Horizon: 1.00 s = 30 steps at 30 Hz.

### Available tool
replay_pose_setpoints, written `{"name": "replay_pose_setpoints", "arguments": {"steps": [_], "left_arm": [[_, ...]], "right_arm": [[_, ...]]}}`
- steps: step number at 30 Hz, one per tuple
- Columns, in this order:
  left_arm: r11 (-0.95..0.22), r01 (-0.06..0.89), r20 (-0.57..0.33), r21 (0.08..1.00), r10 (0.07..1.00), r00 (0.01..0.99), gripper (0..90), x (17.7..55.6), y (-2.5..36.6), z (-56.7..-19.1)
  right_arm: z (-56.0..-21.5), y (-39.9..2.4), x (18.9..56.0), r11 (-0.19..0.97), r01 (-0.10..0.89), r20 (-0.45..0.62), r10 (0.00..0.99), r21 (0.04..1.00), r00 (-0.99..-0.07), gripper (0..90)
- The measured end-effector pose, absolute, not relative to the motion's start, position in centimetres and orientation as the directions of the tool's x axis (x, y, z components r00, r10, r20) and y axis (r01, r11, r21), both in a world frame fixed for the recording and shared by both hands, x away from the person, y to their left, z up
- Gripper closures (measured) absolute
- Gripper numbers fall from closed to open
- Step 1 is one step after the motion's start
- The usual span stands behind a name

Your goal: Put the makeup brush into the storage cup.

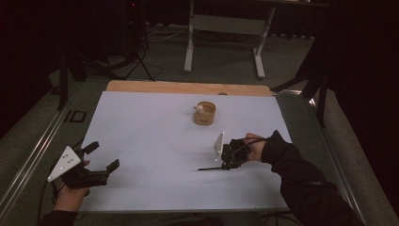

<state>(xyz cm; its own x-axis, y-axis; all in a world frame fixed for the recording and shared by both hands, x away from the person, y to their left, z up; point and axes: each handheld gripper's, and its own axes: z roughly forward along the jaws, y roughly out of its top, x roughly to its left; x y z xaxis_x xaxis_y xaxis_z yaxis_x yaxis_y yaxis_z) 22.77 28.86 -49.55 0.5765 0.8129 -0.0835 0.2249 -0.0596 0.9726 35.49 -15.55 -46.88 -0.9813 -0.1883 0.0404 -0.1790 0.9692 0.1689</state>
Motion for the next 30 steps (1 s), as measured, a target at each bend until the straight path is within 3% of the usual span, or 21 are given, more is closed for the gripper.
{"name": "replay_pose_setpoints", "arguments": {"steps": [3,7,15,23,26,30], "left_arm": [[-0.16,0.286,-0.058,0.945,0.779,0.625,0.3,22.9,26.4,-48.3],[-0.247,0.282,-0.009,0.927,0.738,0.675,0.3,23.1,24.5,-47.7],[-0.394,0.199,0.12,0.897,0.652,0.749,0.3,23.9,20.8,-46.6],[-0.475,0.143,0.191,0.868,0.587,0.787,0.3,24.5,18.2,-46.1],[-0.496,0.128,0.205,0.859,0.561,0.802,0.3,24.8,17.2,-45.9],[-0.542,0.093,0.247,0.835,0.521,0.817,1.4,25.0,16.1,-45.7]], "right_arm": [[-46.4,-15.6,35.6,0.967,-0.165,0.047,-0.177,0.192,-0.983,85.5],[-46.2,-15.6,35.7,0.968,-0.155,0.058,-0.169,0.195,-0.984,85.6],[-46.0,-15.5,36.4,0.973,-0.1,0.096,-0.121,0.206,-0.988,85.6],[-46.0,-15.5,36.8,0.975,-0.061,0.091,-0.082,0.216,-0.992,85.5],[-46.0,-15.5,37.4,0.977,0.043,0.156,0.01,0.211,-0.988,85.5],[-46.0,-15.4,37.7,0.975,0.048,0.157,0.014,0.216,-0.987,85.6]]}}
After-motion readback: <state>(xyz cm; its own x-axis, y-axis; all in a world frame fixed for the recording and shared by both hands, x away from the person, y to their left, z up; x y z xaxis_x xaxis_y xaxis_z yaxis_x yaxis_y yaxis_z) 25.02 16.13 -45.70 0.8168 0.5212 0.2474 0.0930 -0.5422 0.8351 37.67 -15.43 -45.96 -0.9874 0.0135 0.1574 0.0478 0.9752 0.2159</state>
